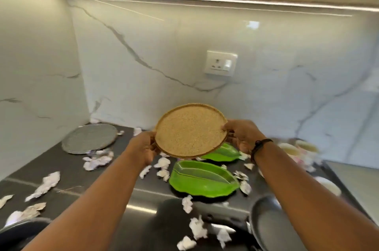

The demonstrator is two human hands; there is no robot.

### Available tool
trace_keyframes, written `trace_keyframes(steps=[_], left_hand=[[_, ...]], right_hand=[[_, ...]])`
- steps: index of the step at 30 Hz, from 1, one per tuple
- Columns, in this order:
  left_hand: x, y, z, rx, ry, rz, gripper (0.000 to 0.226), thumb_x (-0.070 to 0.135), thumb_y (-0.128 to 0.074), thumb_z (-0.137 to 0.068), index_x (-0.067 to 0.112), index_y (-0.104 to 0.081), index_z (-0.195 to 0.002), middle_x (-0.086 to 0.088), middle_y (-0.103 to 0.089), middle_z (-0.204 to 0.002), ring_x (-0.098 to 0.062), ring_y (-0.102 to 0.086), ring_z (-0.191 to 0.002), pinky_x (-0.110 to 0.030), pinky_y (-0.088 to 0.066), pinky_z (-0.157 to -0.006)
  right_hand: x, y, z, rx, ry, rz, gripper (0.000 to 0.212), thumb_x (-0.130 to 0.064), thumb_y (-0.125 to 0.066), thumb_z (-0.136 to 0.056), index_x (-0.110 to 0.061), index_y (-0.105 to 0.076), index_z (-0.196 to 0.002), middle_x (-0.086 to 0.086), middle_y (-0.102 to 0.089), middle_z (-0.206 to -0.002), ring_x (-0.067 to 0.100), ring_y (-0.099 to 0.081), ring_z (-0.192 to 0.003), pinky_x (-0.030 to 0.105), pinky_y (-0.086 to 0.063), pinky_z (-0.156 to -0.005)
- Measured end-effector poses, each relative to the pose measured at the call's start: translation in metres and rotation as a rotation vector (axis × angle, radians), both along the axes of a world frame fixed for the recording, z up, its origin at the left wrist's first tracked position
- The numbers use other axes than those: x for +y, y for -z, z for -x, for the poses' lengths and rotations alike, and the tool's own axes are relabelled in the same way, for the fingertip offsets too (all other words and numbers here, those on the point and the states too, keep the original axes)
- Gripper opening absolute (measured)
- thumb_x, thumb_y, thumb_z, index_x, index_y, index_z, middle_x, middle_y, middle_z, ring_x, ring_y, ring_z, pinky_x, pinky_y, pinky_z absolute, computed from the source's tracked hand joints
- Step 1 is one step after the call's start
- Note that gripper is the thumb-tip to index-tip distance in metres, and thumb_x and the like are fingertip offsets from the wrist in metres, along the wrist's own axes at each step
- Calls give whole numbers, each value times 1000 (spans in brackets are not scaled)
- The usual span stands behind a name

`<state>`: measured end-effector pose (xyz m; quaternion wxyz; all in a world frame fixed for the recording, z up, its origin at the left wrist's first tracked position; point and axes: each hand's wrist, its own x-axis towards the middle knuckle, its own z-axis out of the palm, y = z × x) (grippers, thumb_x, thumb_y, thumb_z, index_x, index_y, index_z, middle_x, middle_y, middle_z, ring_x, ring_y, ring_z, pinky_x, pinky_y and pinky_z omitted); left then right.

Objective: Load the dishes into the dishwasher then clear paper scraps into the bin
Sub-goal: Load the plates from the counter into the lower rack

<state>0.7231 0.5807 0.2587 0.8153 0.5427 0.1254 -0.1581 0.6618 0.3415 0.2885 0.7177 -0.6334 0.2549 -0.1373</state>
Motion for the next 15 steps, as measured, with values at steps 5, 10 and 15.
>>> trace_keyframes(steps=[5, 10, 15], left_hand=[[-95, 17, 61, 17, 262, -30, 16, 15, -53, -97, 10, -56, -82, -5, -56, -76, -17, -54, -66, -29, -52, -48], [-185, 24, 143, -55, 569, -101, 12, 11, -51, -96, 9, -59, -87, -3, -66, -65, -15, -62, -58, -23, -52, -45], [-284, 37, 245, -131, 836, -216, 14, 8, -50, -97, 13, -63, -93, -3, -68, -71, -16, -63, -63, -25, -54, -48]], right_hand=[[-76, -2, 126, 44, 95, 110, 21, 12, -59, -81, 4, -64, -99, 16, -67, -87, 23, -64, -67, 30, -58, -55], [-153, 7, 268, 81, 183, 159, 17, 8, -60, -83, 4, -65, -99, 14, -69, -86, 23, -65, -72, 37, -56, -77], [-226, 31, 418, 126, 321, 132, 22, 5, -63, -83, 4, -64, -105, 17, -71, -101, 28, -69, -88, 36, -58, -78]])
